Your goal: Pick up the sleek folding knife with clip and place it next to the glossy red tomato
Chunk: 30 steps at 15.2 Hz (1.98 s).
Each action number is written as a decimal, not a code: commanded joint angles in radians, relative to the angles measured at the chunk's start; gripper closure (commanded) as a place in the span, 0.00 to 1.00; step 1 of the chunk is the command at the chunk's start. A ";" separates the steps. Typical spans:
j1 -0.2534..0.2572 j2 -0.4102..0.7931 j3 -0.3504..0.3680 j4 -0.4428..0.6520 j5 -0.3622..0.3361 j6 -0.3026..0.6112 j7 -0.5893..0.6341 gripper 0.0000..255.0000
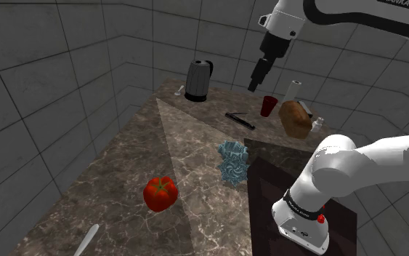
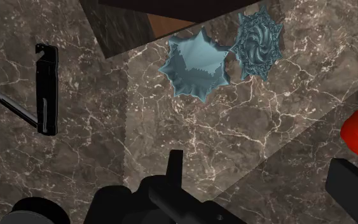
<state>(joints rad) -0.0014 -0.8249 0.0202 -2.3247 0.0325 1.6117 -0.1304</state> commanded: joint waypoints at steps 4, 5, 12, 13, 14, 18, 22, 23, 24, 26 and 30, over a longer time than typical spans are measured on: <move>-0.020 0.027 -0.044 -0.050 -0.026 0.074 -0.039 0.00; -0.027 0.039 -0.059 -0.065 -0.034 0.099 -0.052 0.00; -0.073 0.156 -0.167 -0.136 -0.084 0.282 -0.140 0.00; -0.079 0.178 -0.182 -0.141 -0.090 0.308 -0.153 0.00; -0.084 0.202 -0.198 -0.145 -0.095 0.335 -0.167 0.00; -0.103 0.306 -0.262 -0.149 -0.106 0.440 -0.221 0.00; -0.114 0.427 -0.327 -0.133 -0.100 0.541 -0.282 0.00; -0.116 0.459 -0.343 -0.126 -0.095 0.566 -0.298 0.00; -0.118 0.493 -0.359 -0.118 -0.088 0.589 -0.316 0.00; -0.119 0.562 -0.390 -0.098 -0.068 0.634 -0.354 0.00; -0.122 0.711 -0.446 -0.043 -0.001 0.712 -0.444 0.00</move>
<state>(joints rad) -0.1240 -0.1592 -0.4118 -2.3832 0.0099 2.2995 -0.5484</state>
